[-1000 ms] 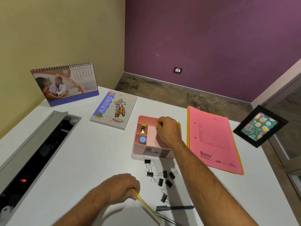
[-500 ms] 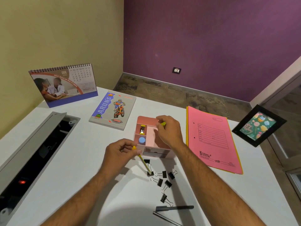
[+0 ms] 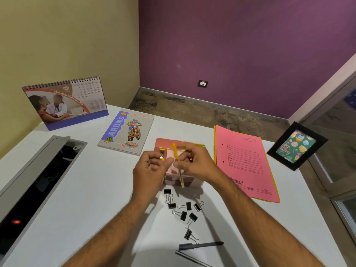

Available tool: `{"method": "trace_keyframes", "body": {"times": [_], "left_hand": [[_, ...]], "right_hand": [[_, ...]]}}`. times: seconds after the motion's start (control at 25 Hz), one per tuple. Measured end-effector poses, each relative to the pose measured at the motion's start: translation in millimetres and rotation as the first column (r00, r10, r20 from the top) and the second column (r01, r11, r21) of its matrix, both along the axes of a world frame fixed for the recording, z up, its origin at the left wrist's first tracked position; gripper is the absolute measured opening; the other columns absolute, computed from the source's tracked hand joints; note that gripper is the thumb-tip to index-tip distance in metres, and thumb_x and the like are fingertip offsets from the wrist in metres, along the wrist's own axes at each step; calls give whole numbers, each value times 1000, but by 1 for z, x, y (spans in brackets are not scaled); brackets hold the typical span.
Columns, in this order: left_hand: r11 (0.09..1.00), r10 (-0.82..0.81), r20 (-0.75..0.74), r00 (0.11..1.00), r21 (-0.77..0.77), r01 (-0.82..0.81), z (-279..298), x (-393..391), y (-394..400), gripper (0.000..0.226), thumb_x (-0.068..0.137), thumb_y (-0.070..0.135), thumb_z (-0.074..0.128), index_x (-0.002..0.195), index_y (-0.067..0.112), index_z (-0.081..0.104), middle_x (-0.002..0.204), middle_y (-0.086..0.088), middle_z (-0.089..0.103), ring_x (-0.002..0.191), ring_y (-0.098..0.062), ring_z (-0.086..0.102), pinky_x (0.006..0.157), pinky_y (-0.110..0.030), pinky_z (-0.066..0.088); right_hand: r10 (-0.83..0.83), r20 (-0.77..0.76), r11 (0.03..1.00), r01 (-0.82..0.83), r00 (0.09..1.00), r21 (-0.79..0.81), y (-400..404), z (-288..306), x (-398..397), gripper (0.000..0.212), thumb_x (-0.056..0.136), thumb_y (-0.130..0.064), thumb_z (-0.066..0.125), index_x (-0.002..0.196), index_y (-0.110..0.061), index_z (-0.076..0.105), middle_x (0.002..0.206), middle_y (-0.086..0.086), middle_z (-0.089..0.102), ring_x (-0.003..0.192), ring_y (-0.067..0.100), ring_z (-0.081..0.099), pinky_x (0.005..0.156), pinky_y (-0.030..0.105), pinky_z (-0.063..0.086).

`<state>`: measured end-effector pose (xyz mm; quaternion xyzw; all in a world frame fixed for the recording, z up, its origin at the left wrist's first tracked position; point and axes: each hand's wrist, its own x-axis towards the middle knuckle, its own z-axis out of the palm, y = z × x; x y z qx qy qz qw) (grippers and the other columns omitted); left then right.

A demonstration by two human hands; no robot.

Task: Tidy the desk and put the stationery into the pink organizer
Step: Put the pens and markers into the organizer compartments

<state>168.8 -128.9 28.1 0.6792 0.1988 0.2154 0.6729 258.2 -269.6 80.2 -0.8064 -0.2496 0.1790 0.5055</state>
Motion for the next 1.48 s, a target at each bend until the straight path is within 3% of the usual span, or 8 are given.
{"method": "trace_keyframes", "body": {"times": [0.12,0.24,0.36,0.52,0.64,0.96,1.24,1.48], "left_hand": [[930,-298,-141,944,178,321,-20,-18,-21,23,74,36,84,70,24,64,61,14,60,56,4,53,54,-8,41],[554,-486,-451,749,504,663,-42,-39,-42,37,73,62,66,83,27,61,71,16,60,69,0,55,62,-19,42],[255,-448,-649,615,567,784,-61,-51,-60,40,77,61,58,98,27,60,99,9,63,96,-14,58,78,-32,45],[237,-441,-727,526,471,850,-75,-61,-75,32,79,46,61,101,24,61,108,4,61,106,-21,55,84,-34,42],[293,-421,-733,534,447,845,-81,-63,-75,29,80,42,59,104,26,60,111,6,62,108,-18,54,86,-33,41],[327,-417,-714,562,459,826,-88,-65,-76,32,80,49,52,100,26,59,106,5,63,103,-17,55,83,-33,43],[98,-484,-673,560,594,799,-92,-69,-81,29,79,44,59,100,24,57,103,1,63,99,-23,57,71,-29,34],[-229,-452,-682,575,712,664,-82,-73,-78,29,53,51,72,63,25,64,66,12,60,57,-7,59,39,-17,37]], "right_hand": [[-236,134,967,219,962,128,-4,7,13,62,81,-2,74,132,-31,55,69,3,68,67,10,66,70,32,61],[-345,297,938,312,891,153,0,13,27,65,86,-6,68,140,-34,43,75,0,68,74,5,67,70,18,58],[-378,407,924,364,832,114,9,9,37,56,89,-7,66,138,-27,46,85,-8,67,77,0,66,69,10,53],[-332,496,925,381,802,3,19,-9,37,42,94,-12,63,132,-23,52,96,2,72,81,9,64,71,9,49],[-246,531,931,351,811,-104,19,-24,33,31,94,-13,61,124,-19,58,99,5,73,88,18,68,81,28,59],[-47,503,827,316,863,-465,15,-41,37,35,97,-20,57,132,-21,55,113,8,71,102,27,62,81,33,52],[-57,498,808,333,865,-486,10,-45,37,44,98,-20,51,142,-22,44,116,14,65,113,31,53,88,38,47],[-244,517,854,435,821,-287,3,-37,27,35,96,-21,53,131,-19,57,118,11,65,119,26,48,94,38,41]]}}
